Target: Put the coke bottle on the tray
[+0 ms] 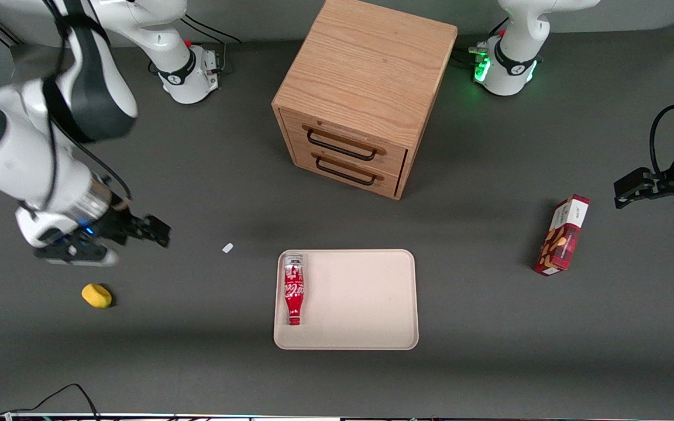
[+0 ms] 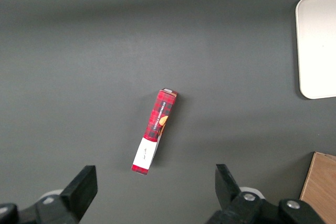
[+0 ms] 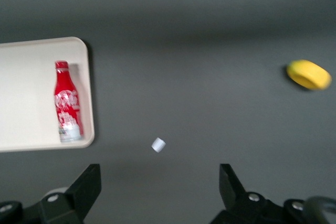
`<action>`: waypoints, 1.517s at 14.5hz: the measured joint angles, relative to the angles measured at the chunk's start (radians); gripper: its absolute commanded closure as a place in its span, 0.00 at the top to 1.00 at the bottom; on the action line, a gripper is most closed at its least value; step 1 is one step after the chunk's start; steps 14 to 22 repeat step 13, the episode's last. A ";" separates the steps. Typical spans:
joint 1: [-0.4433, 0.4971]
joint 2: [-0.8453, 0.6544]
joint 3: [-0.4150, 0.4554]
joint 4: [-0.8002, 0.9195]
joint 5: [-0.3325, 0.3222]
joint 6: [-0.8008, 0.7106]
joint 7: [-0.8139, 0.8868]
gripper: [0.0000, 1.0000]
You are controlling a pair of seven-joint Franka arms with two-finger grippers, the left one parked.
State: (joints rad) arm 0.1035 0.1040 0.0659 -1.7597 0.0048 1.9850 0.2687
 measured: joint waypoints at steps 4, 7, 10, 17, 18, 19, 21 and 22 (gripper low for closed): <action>0.000 -0.214 -0.084 -0.200 0.010 -0.022 -0.140 1.00; 0.000 -0.270 -0.121 -0.214 0.011 -0.100 -0.184 1.00; 0.000 -0.288 -0.131 -0.183 0.011 -0.178 -0.188 1.00; 0.000 -0.288 -0.132 -0.121 0.011 -0.273 -0.188 1.00; 0.000 -0.288 -0.132 -0.121 0.011 -0.273 -0.188 1.00; 0.000 -0.288 -0.132 -0.121 0.011 -0.273 -0.188 1.00; 0.000 -0.288 -0.132 -0.121 0.011 -0.273 -0.188 1.00; 0.000 -0.288 -0.132 -0.121 0.011 -0.273 -0.188 1.00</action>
